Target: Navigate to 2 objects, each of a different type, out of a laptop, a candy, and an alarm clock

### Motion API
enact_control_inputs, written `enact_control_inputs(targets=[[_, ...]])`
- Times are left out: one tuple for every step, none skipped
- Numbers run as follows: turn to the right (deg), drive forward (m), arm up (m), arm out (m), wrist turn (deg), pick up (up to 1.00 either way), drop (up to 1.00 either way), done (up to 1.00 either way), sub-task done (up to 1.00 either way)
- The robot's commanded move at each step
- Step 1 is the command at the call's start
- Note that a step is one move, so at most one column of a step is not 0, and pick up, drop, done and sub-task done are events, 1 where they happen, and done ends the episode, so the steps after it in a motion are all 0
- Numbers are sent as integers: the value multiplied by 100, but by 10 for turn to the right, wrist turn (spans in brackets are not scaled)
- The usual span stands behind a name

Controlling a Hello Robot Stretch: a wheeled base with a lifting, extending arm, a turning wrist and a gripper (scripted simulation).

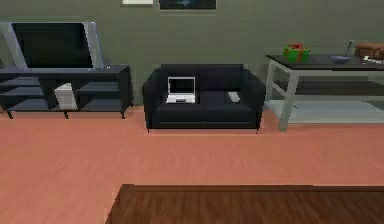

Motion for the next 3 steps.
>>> enact_control_inputs(targets=[[0,100,0,0,0,0,0,0,0],[0,70,0,0,0,0,0,0,0],[0,0,0,0,0,0,0,0,100]])
